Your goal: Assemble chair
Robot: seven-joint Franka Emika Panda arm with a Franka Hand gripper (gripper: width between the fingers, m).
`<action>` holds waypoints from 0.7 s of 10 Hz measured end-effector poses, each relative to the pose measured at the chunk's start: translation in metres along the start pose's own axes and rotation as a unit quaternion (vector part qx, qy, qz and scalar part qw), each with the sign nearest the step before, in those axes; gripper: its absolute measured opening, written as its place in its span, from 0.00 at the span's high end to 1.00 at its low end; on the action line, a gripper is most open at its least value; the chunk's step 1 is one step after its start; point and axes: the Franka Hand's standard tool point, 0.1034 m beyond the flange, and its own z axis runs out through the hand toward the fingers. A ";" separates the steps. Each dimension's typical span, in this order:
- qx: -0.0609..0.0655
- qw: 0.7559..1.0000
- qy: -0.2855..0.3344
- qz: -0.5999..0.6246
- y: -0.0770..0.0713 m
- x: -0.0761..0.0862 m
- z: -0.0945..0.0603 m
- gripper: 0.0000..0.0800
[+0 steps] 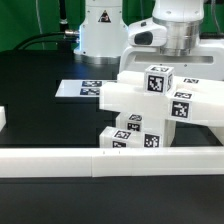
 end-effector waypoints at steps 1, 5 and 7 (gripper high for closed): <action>0.001 1.000 0.001 0.001 0.002 0.001 -0.002 0.65; 0.030 0.999 -0.015 -0.006 0.015 0.012 -0.055 0.64; 0.049 0.998 -0.026 -0.004 0.027 0.039 -0.102 0.64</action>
Offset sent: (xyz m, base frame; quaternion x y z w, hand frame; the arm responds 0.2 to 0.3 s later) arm 0.0094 -0.0164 0.0479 0.0256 -0.0238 -0.0237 0.9991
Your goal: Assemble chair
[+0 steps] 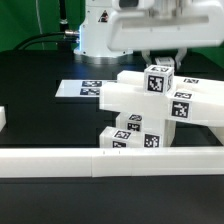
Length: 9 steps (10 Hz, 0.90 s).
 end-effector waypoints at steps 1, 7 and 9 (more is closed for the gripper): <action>0.005 1.000 -0.008 0.011 -0.004 0.011 -0.013 0.64; -0.008 1.000 0.011 -0.023 -0.002 0.054 -0.038 0.64; -0.009 0.999 0.025 -0.030 -0.002 0.084 -0.051 0.64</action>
Offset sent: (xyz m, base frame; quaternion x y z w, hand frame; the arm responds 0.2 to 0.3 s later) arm 0.0000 0.0000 0.0000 0.0000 0.0000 0.0000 1.0000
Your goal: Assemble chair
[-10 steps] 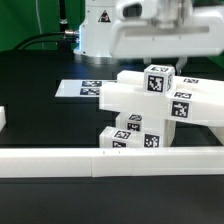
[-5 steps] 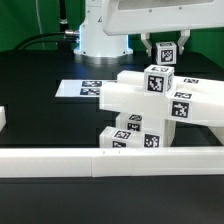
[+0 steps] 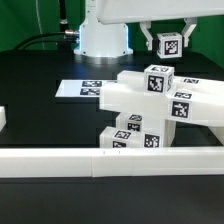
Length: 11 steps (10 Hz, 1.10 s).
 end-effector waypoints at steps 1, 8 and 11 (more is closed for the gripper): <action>0.000 1.000 -0.003 0.000 0.000 -0.003 0.002 0.64; -0.011 0.999 -0.006 -0.046 0.001 0.015 0.011 0.64; -0.012 0.999 -0.002 -0.036 0.002 0.015 0.012 0.64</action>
Offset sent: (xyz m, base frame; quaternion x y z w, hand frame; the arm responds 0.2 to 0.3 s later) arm 0.0000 0.0000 0.0000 0.0000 0.0000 0.0000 1.0000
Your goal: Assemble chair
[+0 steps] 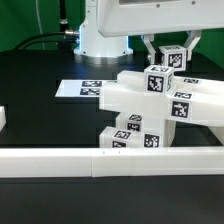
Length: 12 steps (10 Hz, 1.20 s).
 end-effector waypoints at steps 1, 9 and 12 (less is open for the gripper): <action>0.000 1.000 0.000 0.000 0.000 0.000 0.000 0.64; 0.002 0.999 -0.005 0.047 0.005 -0.009 0.001 0.64; 0.001 0.999 0.002 0.047 0.005 -0.006 0.001 0.64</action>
Offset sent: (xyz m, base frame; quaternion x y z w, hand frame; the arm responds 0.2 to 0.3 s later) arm -0.0155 -0.0066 -0.0026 -0.0057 -0.0075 0.0232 0.9997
